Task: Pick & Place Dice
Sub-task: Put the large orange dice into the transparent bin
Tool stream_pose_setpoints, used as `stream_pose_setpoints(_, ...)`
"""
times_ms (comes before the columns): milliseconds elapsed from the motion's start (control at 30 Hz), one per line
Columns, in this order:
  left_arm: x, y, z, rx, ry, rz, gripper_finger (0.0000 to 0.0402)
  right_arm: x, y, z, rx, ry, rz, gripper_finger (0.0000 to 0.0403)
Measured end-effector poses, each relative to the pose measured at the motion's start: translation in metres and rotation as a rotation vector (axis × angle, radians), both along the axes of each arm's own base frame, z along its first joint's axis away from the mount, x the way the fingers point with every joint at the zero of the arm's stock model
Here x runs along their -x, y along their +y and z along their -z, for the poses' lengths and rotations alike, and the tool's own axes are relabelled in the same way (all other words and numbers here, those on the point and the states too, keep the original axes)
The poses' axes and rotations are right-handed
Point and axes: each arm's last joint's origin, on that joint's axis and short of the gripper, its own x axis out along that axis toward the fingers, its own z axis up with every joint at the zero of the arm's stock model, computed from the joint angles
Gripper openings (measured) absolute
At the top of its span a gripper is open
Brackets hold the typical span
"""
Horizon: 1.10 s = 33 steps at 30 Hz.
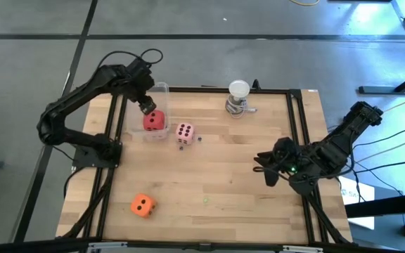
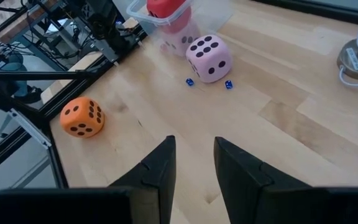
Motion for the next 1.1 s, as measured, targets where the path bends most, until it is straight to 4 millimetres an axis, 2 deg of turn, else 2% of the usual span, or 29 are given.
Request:
stream_pose_setpoints(167, 0.003, -0.03, -0.024, -0.032, -0.142, 0.27, 0.0189, -0.003, -0.004, 0.0, 0.03, 0.011, 0.001, 0.011)
stream_pose_setpoints(367, 0.011, -0.068, -0.053, -0.113, -0.26, 0.432, 0.0189, -0.006, -0.009, 0.0, 0.083, 0.034, -0.009, 0.011)
stream_pose_setpoints(500, 0.014, -0.095, -0.065, -0.097, -0.337, 0.488, 0.0189, -0.009, -0.012, 0.0, 0.12, 0.058, -0.027, 0.011)
stream_pose_setpoints(767, 0.0, -0.146, -0.058, 0.009, -0.276, 0.544, 0.0174, -0.013, -0.016, 0.001, 0.167, 0.13, -0.117, 0.011)
stream_pose_setpoints(1100, -0.034, -0.231, -0.029, 0.176, -0.111, 0.636, 0.0138, -0.014, -0.015, 0.001, 0.21, 0.152, -0.183, 0.011)
